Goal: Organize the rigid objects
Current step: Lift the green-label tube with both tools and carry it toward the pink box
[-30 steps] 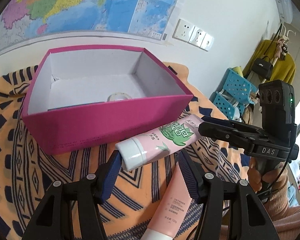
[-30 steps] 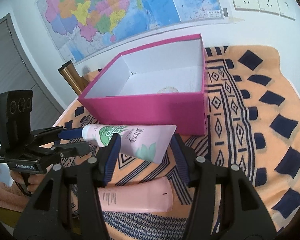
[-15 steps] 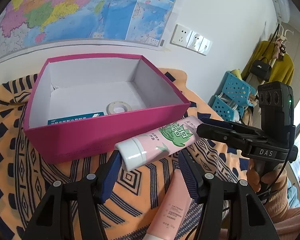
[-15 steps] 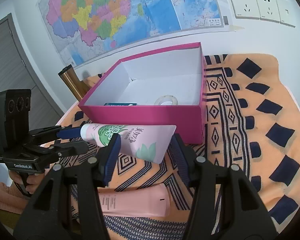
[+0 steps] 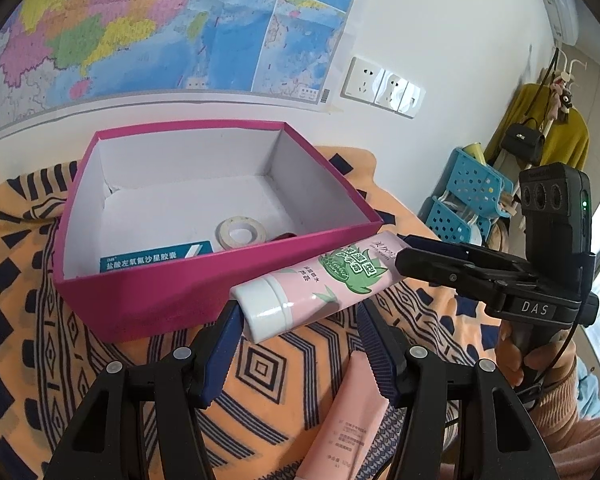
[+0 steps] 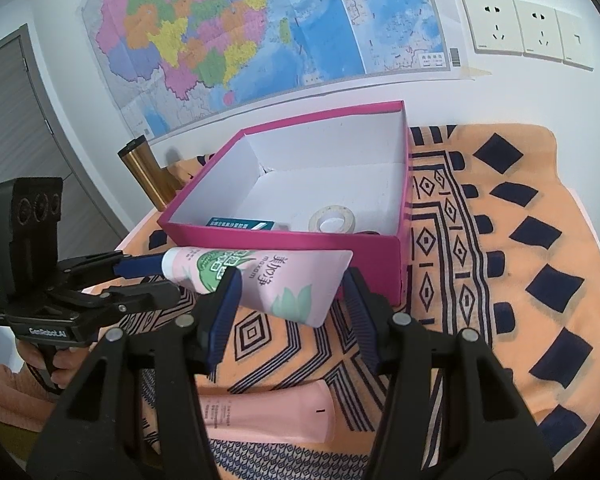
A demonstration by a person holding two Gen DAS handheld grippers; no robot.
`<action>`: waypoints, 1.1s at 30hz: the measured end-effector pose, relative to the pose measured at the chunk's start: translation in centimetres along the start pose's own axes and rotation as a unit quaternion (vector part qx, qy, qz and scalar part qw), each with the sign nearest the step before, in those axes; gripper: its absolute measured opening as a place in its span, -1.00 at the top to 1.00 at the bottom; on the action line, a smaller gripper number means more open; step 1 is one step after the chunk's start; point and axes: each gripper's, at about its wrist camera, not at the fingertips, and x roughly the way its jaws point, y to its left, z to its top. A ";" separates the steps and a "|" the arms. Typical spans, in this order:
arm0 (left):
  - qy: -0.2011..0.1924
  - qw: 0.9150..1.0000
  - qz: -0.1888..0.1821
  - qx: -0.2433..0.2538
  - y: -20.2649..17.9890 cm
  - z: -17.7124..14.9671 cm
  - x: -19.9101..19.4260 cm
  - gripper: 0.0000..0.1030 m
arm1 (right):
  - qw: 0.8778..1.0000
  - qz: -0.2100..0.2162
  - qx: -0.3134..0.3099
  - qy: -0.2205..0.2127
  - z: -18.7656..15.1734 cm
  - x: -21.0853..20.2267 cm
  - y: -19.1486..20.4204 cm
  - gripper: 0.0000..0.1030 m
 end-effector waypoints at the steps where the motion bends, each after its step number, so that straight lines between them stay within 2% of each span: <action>1: -0.001 1.000 0.001 0.001 0.0 0.0 0.0 -0.15 | 1.000 0.000 -0.001 0.000 0.0 0.0 0.0 -0.08; 33: -0.003 1.000 0.014 0.011 0.3 2.5 1.6 -0.15 | 1.000 -0.011 -0.012 -0.011 2.1 0.6 -1.1 -0.08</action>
